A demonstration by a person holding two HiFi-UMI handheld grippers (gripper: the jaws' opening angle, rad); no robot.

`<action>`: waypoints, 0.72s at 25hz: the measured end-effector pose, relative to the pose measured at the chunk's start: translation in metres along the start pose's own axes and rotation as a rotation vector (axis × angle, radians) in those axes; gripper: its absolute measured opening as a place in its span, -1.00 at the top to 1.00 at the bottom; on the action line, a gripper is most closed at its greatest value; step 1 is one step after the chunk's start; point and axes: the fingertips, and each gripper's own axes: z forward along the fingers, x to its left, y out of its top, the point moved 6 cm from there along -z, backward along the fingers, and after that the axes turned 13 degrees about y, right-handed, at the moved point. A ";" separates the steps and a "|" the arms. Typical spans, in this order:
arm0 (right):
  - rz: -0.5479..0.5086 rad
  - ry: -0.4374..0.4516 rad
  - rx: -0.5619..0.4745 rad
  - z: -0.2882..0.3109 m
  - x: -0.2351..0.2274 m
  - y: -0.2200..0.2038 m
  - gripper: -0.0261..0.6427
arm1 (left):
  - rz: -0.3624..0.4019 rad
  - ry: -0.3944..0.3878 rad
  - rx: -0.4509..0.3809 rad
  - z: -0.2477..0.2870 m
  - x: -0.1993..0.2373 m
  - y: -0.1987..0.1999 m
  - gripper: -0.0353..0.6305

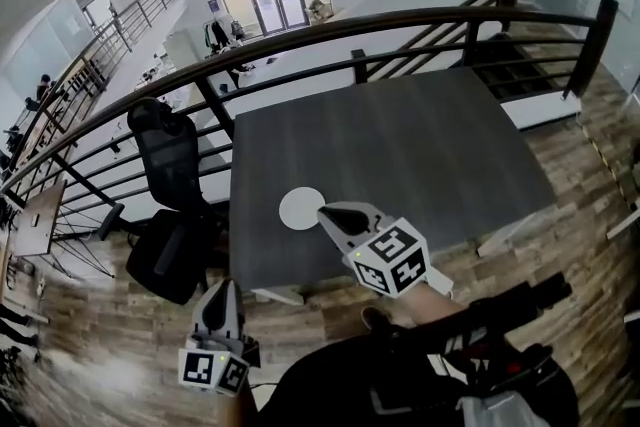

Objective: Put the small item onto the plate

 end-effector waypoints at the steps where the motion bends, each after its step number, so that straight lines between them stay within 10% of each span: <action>1: 0.000 -0.007 -0.009 -0.003 0.001 0.001 0.91 | 0.002 -0.009 0.000 0.001 -0.001 0.000 0.88; 18: -0.010 -0.053 -0.049 -0.019 0.014 0.013 0.92 | -0.037 -0.107 -0.074 0.009 -0.010 0.018 0.88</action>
